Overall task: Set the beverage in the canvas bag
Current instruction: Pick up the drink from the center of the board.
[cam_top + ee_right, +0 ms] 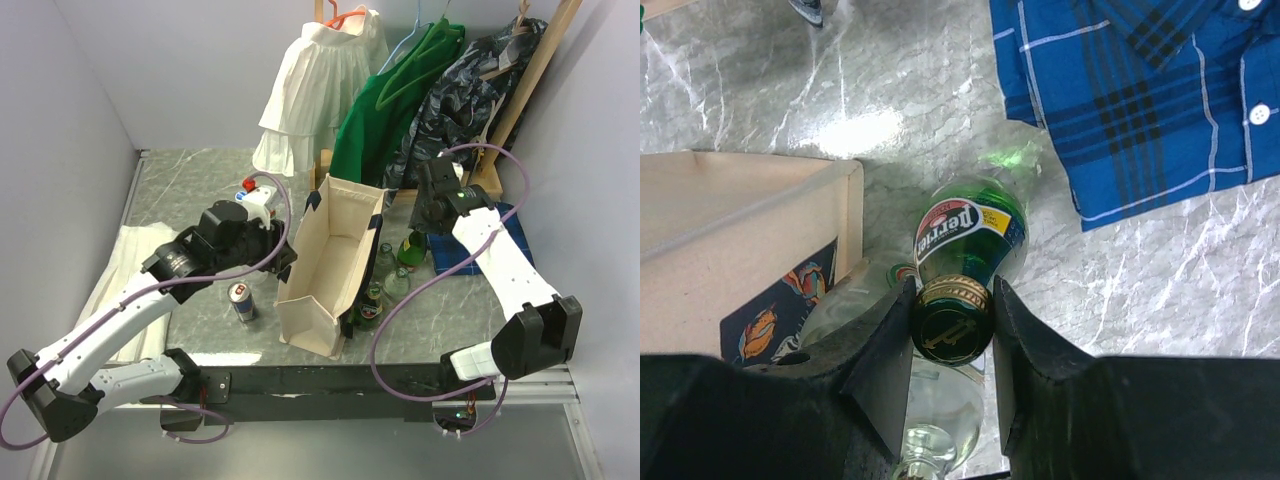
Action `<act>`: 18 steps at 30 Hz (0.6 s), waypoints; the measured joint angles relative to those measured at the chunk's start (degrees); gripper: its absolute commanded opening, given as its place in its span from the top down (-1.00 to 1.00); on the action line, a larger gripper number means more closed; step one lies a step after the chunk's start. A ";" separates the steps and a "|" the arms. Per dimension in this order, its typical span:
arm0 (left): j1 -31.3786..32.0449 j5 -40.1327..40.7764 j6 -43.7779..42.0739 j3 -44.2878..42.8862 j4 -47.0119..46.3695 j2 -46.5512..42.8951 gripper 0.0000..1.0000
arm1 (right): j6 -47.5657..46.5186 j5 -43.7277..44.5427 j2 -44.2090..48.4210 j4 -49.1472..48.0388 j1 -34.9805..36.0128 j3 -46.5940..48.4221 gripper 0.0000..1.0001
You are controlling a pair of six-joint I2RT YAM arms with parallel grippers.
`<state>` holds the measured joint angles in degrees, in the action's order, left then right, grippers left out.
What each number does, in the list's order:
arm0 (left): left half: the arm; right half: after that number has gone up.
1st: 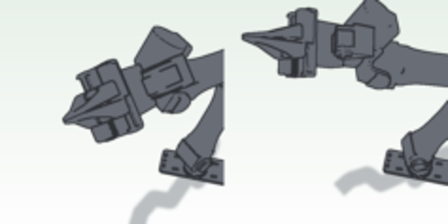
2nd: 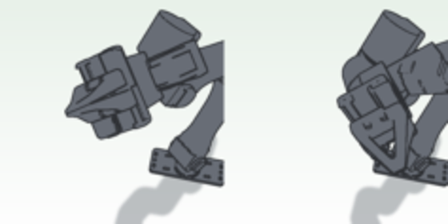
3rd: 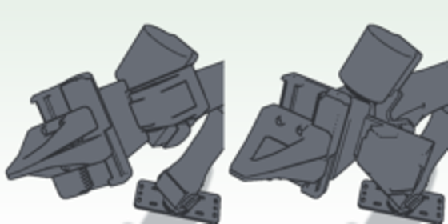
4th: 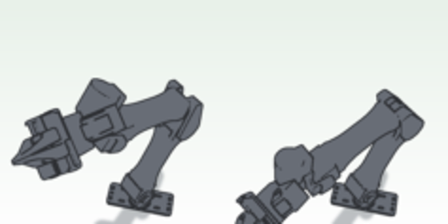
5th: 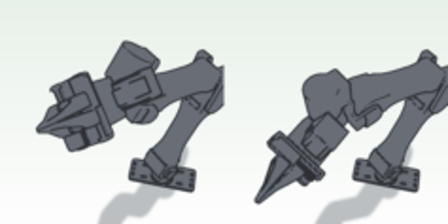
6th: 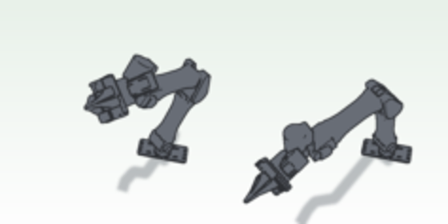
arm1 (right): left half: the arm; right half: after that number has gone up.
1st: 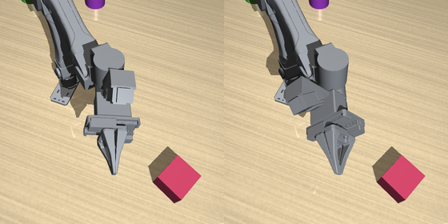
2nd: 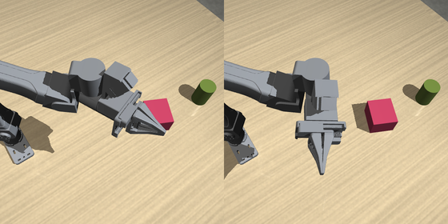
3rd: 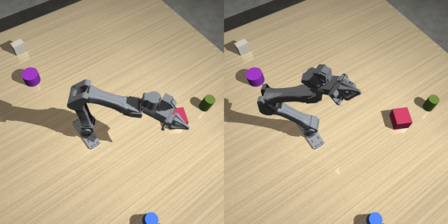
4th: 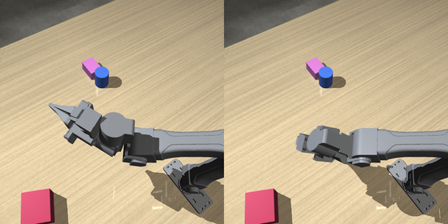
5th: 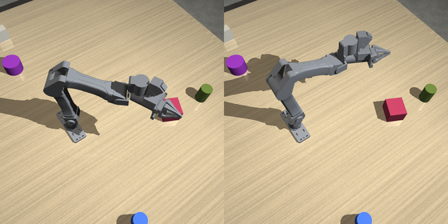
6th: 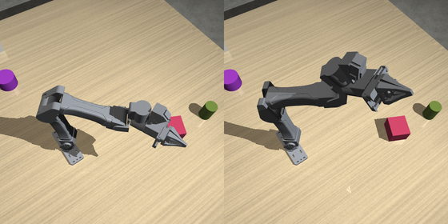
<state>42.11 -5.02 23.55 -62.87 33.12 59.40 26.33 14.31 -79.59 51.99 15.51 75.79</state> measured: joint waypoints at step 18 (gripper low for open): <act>2.58 11.39 0.24 2.03 -1.25 0.50 0.86 | 0.24 1.66 1.33 3.10 0.00 1.77 1.00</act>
<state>44.69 6.37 23.79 -60.84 31.88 59.90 26.57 15.97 -78.26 55.09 15.51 77.56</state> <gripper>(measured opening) 0.169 0.391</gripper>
